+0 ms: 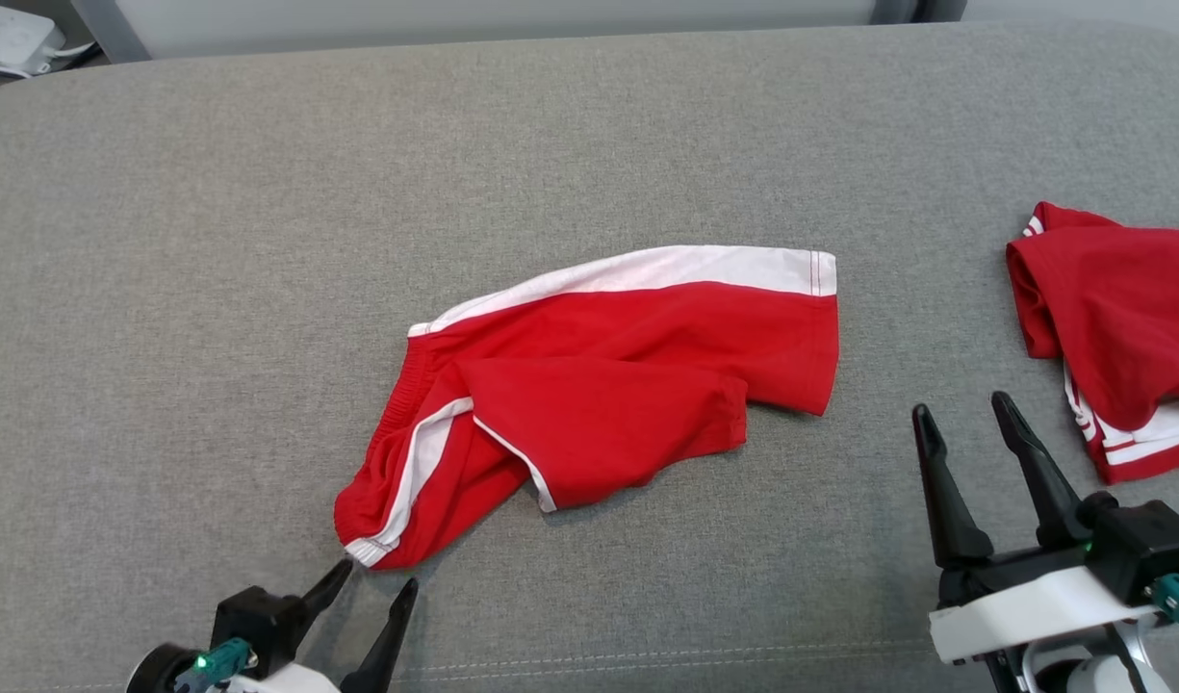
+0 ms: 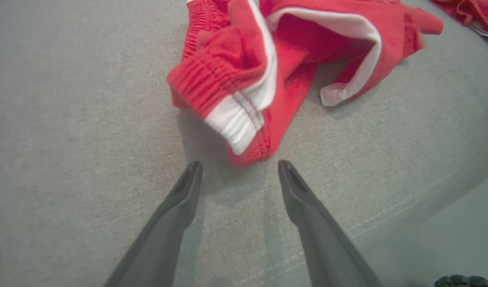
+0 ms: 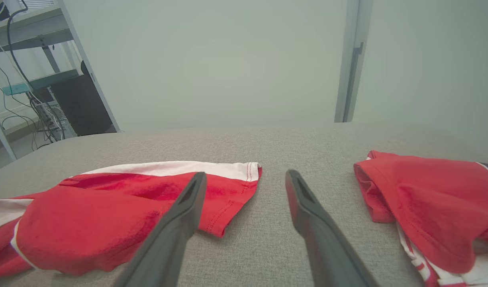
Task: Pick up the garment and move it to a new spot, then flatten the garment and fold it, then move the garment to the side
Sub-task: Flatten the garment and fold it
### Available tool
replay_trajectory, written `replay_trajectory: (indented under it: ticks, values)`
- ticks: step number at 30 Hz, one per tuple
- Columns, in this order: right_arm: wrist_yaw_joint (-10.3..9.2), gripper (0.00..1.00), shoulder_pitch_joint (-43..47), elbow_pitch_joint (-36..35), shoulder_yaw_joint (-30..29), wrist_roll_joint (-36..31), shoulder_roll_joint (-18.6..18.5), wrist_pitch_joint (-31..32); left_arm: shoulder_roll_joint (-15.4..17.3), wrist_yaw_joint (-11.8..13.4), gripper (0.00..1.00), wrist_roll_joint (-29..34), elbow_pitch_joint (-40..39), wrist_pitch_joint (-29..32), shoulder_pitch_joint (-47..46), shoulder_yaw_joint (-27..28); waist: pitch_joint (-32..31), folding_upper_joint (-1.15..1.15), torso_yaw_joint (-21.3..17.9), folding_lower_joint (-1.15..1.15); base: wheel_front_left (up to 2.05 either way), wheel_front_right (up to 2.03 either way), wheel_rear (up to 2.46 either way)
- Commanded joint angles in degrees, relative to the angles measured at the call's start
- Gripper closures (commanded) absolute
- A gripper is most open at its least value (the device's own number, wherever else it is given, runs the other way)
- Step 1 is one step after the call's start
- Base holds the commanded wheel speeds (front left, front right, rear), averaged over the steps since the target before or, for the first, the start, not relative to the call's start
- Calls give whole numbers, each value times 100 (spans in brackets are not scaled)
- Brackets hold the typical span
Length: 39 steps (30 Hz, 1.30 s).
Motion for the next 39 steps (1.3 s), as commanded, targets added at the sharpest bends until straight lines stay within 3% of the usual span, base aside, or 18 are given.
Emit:
replay_trajectory:
  ticks: [1, 6, 14, 24, 39]
  values:
    - [18, 0, 55, -187, 50, -9, -88, 19, 155, 94, 0, -51, -133, 57, -10, 244, -34, 0, 23, 0, 0, 0, 0]
    - [18, 0, 117, -212, -148, -36, -95, 41, 338, 491, 0, -63, -488, 94, 188, 553, -132, 0, 92, 0, 0, 0, 0]
    - [18, 0, 28, -194, -387, -72, -107, 79, 272, 1170, 0, -288, -1221, -371, 179, 1393, -225, 0, 166, 0, 0, 0, 0]
    - [18, 0, -96, 128, -431, 1, -127, 133, 37, 1320, 0, -251, -1429, -438, -387, 1348, -454, 0, 80, 0, 0, 0, 0]
    - [18, 0, 5, 388, -260, 53, -89, 61, -57, 1327, 0, -394, -935, -673, -522, 1464, -649, 0, -30, 0, 0, 0, 0]
